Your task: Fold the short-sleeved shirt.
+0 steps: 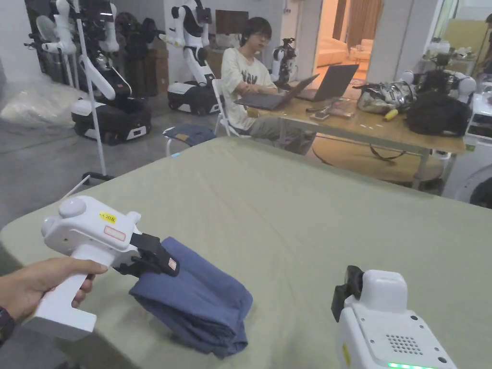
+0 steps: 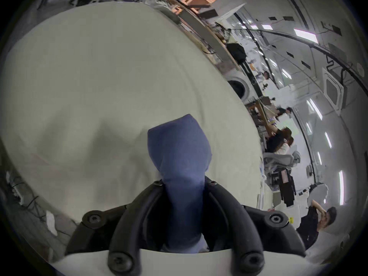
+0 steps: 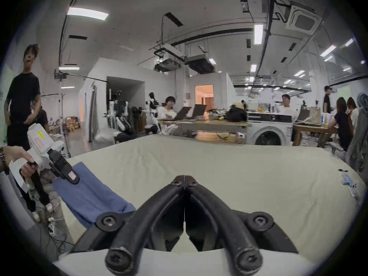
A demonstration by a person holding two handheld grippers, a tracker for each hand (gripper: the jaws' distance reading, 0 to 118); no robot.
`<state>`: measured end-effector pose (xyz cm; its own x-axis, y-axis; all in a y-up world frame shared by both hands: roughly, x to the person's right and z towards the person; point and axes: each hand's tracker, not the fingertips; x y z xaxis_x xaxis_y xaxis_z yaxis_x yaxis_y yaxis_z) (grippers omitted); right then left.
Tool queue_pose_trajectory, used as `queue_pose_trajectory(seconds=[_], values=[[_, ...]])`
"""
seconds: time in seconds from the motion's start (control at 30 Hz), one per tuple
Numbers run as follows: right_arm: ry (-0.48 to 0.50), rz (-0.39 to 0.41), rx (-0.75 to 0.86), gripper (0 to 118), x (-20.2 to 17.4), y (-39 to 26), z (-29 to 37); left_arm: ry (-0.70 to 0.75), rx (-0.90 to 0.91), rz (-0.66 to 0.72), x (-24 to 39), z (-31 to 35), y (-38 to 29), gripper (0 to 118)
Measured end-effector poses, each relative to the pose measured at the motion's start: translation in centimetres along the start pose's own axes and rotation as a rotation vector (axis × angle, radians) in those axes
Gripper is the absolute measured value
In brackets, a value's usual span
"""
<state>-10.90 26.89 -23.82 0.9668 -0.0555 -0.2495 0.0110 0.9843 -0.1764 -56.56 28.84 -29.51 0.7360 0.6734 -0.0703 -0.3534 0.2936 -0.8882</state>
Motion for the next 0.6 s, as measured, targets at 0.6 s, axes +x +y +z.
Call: queue_pose_trajectory(seconds=[0.6], values=[[0.055,0.079,-0.088,0,-3.1,-1.1,-3.0,0.476,-0.155,-0.017,-6.6,0.4,6.6,47]])
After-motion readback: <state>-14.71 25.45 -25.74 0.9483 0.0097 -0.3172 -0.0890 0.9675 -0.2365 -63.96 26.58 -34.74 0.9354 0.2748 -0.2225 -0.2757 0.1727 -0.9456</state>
